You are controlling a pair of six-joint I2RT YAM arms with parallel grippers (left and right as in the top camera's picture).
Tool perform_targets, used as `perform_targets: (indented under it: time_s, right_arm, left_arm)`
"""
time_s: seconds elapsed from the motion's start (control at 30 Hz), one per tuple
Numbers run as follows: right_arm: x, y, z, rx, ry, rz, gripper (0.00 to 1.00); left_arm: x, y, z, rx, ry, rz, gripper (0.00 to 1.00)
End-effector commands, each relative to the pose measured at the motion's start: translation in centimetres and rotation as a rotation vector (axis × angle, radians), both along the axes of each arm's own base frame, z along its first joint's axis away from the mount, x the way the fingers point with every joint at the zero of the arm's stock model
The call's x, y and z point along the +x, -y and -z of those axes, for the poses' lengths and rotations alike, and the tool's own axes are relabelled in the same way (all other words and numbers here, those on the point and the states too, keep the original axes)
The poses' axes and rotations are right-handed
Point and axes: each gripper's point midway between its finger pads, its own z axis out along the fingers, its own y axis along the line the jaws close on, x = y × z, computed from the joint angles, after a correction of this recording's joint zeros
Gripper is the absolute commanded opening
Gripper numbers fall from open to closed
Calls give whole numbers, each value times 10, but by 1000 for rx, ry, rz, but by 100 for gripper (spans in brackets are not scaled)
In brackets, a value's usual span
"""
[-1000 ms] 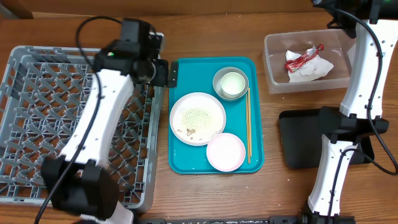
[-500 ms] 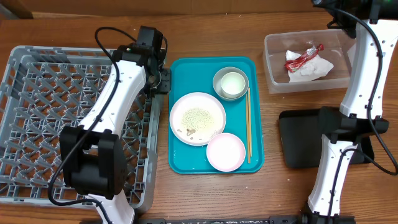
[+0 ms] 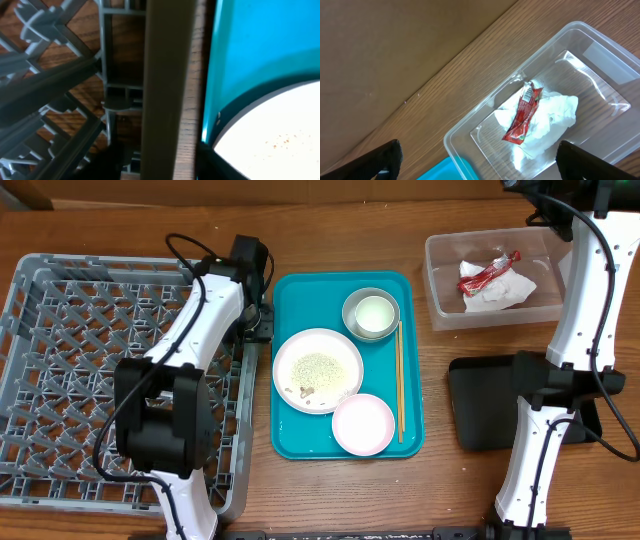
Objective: Sort waste into correct bins and load items into the dishwasher
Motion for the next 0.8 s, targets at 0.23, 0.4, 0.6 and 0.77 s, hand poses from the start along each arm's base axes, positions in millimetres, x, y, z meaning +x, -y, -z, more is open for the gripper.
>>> perform_targets:
  time_s: [0.23,0.4,0.6,0.77]
  right_arm:
    - [-3,1,-15,0,39,6,100]
    - [-3,1,-15,-1,39,6,100]
    - [-3,1,-15,0,39,6,100]
    - [-3,1,-15,0,39,6,100]
  left_arm:
    - [24,2,-1,-5,82,-19,16]
    - [35,-3,-2,7,127,-30,8]
    - [53,-13,0,13,184,-39,6]
    - [68,-13,15,19,211,19,5]
